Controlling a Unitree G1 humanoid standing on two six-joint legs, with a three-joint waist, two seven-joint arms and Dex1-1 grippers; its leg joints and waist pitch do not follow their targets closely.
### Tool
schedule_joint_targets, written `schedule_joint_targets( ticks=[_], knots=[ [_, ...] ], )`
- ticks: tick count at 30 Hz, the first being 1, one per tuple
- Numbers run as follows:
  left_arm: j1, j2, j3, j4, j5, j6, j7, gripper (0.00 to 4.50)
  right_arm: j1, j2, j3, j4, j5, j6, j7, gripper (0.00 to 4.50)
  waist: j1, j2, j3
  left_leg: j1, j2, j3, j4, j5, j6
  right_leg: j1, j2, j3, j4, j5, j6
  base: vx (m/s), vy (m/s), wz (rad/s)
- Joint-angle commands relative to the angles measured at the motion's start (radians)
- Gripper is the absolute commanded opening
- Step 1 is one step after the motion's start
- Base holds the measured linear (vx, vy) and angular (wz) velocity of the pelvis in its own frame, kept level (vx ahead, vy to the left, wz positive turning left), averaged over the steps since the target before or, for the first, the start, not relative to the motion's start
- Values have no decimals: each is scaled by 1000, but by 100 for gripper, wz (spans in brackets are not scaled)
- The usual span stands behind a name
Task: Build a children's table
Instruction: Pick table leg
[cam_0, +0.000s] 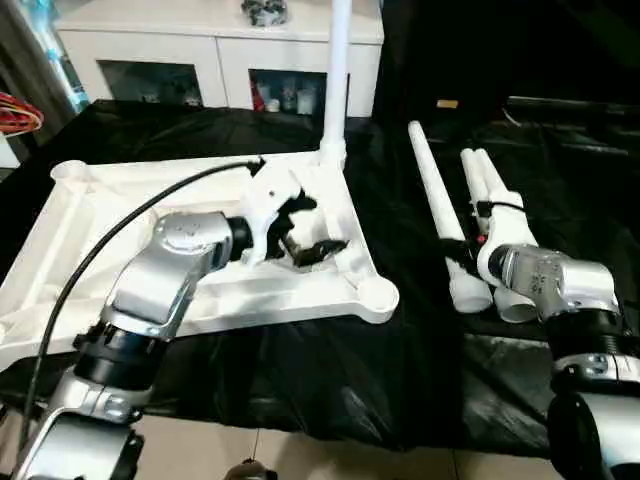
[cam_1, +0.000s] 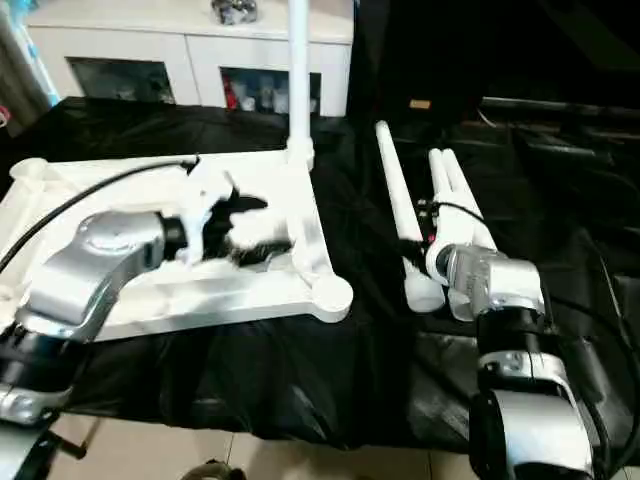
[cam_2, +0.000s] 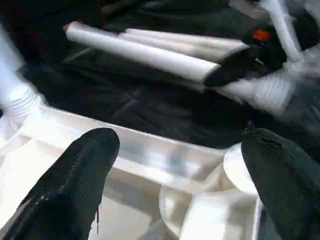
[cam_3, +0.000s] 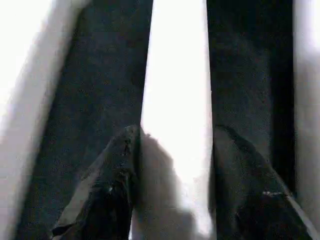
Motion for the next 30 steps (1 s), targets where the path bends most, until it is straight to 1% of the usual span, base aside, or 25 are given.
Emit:
schedule_joint_targets(
  ticks=[1, 2, 3, 4, 5, 6, 7, 8, 9, 10, 11, 13, 15, 17, 18, 20, 21, 22, 25, 26, 27, 28, 29, 30],
  knots=[
    [-28, -26, 28, 6, -32, 58, 40, 450, 14, 14, -33, -90, 65, -56, 55, 186, 8, -4, -75, 19, 41, -12, -58, -128, 7, 56, -80, 41, -69, -61, -218, 0, 0, 0],
    [-31, -37, 36, 5, -42, 68, 47, 450, 20, 17, -37, -103, 75, -62, 66, 186, 7, -5, -75, 18, 42, -14, -59, -121, 16, 56, -78, 38, -68, -65, -222, 0, 0, 0],
    [-50, -102, 89, 5, -99, 117, 96, 450, 55, 33, -65, -172, 134, -82, 118, 186, 6, -7, -73, 16, 41, -9, -58, -122, 21, 59, -77, 40, -70, -58, -230, 0, 0, 0],
    [-56, -122, 106, 9, -114, 129, 113, 450, 66, 37, -73, -193, 151, -85, 132, 185, 13, -6, -75, 19, 44, -12, -55, -116, 34, 57, -81, 39, -70, -43, -243, 0, 0, 0],
    [-64, -142, 123, 15, -128, 139, 132, 450, 76, 42, -82, -213, 168, -86, 145, 185, 12, -7, -75, 15, 43, -13, -57, -111, 38, 58, -78, 37, -68, -43, -246, 0, 0, 0],
    [-71, -172, 146, 21, -155, 157, 153, 450, 95, 50, -99, -250, 204, -83, 172, 185, 16, -6, -74, 18, 43, -12, -56, -118, 45, 55, -77, 37, -71, -58, -245, 0, 0, 0],
    [-76, -212, 174, 20, -194, 177, 172, 450, 124, 60, -121, -309, 258, -73, 212, 185, 19, -8, -71, 15, 42, -12, -56, -131, 52, 58, -80, 38, -76, -76, -243, 0, 0, 0],
    [-76, -212, 174, 20, -194, 177, 172, 450, 124, 60, -121, -309, 258, -73, 212, 185, 19, -8, -71, 15, 42, -12, -56, -131, 52, 58, -80, 38, -76, -76, -243, 0, 0, 0],
    [-78, -235, 189, 15, -216, 187, 179, 450, 143, 66, -135, -350, 299, -60, 236, 185, 23, -8, -73, 15, 43, -14, -57, -125, 57, 57, -79, 37, -77, -101, -232, 0, 0, 0],
    [-81, -259, 207, 8, -238, 203, 185, 450, 163, 71, -143, -391, 336, -45, 259, 185, 26, -9, -72, 15, 43, -13, -56, -123, 60, 56, -78, 38, -79, -103, -228, 0, 0, 0],
    [-83, -273, 218, 5, -253, 213, 189, 450, 176, 73, -146, -417, 358, -36, 274, 185, 29, -9, -72, 15, 43, -14, -57, -125, 61, 55, -79, 37, -80, -114, -225, 0, 0, 0],
    [-91, -305, 247, 0, -293, 248, 204, 450, 207, 76, -142, -475, 408, -15, 312, 185, 34, -10, -70, 14, 43, -15, -57, -136, 62, 55, -80, 36, -86, -153, -213, 0, 0, 0],
    [-98, -331, 270, -8, -332, 283, 213, 450, 236, 75, -130, -526, 451, 6, 350, 185, 33, -10, -70, 14, 43, -16, -59, -142, 59, 53, -79, 35, -88, -183, -202, 0, 0, 0],
    [-101, -344, 276, -13, -348, 298, 216, 450, 252, 74, -114, -555, 466, 10, 379, 185, 35, -9, -67, 15, 44, -17, -61, -160, 53, 51, -81, 36, -94, -220, -190, 0, 0, 0],
    [-103, -354, 282, -17, -363, 310, 225, 450, 264, 73, -102, -575, 484, 26, 393, 185, 34, -11, -67, 13, 43, -18, -63, -158, 50, 52, -80, 35, -96, -237, -179, 0, 0, 0],
    [-104, -365, 290, -22, -389, 324, 233, 450, 273, 74, -91, -596, 512, 49, 404, 185, 33, -10, -66, 14, 44, -18, -63, -162, 47, 50, -80, 36, -97, -250, -174, 0, 0, 0],
    [-104, -373, 297, -26, -404, 333, 237, 450, 280, 71, -82, -607, 519, 55, 413, 185, 35, -14, -67, 12, 43, -18, -63, -152, 45, 50, -81, 36, -98, -252, -167, 0, 0, 0],
    [-104, -375, 299, -27, -407, 335, 238, 450, 282, 71, -81, -610, 521, 56, 414, 185, 35, -12, -67, 12, 44, -19, -63, -147, 45, 49, -81, 36, -98, -245, -165, 0, 0, 0],
    [-108, -397, 326, -42, -450, 357, 248, 450, 300, 62, -43, -637, 523, 69, 432, 185, 34, -17, -68, 10, 43, -18, -63, -132, 44, 50, -80, 36, -95, -227, -163, 0, 0, 0],
    [-108, -398, 327, -45, -453, 360, 248, 450, 302, 60, -38, -640, 524, 70, 435, 185, 34, -17, -68, 10, 43, -18, -63, -132, 44, 50, -80, 36, -95, -227, -163, 0, 0, 0],
    [-109, -399, 329, -49, -458, 365, 250, 450, 306, 57, -31, -645, 525, 72, 440, 185, 35, -15, -68, 9, 44, -19, -63, -122, 48, 50, -80, 36, -93, -204, -166, 0, 0, 0],
    [-109, -399, 329, -50, -458, 367, 253, 450, 307, 55, -23, -646, 520, 70, 443, 185, 35, -14, -68, 10, 44, -19, -63, -126, 49, 49, -80, 36, -95, -208, -165, 0, 0, 0],
    [-108, -400, 329, -51, -461, 367, 260, 450, 309, 49, -3, -645, 505, 63, 448, 185, 35, -14, -67, 9, 44, -19, -63, -127, 49, 49, -81, 36, -95, -211, -165, 0, 0, 0],
    [-107, -400, 328, -51, -462, 367, 264, 450, 310, 46, 3, -646, 502, 60, 448, 185, 35, -16, -67, 9, 45, -19, -63, -123, 48, 50, -81, 36, -95, -210, -163, 0, 0, 0]
  ],
)
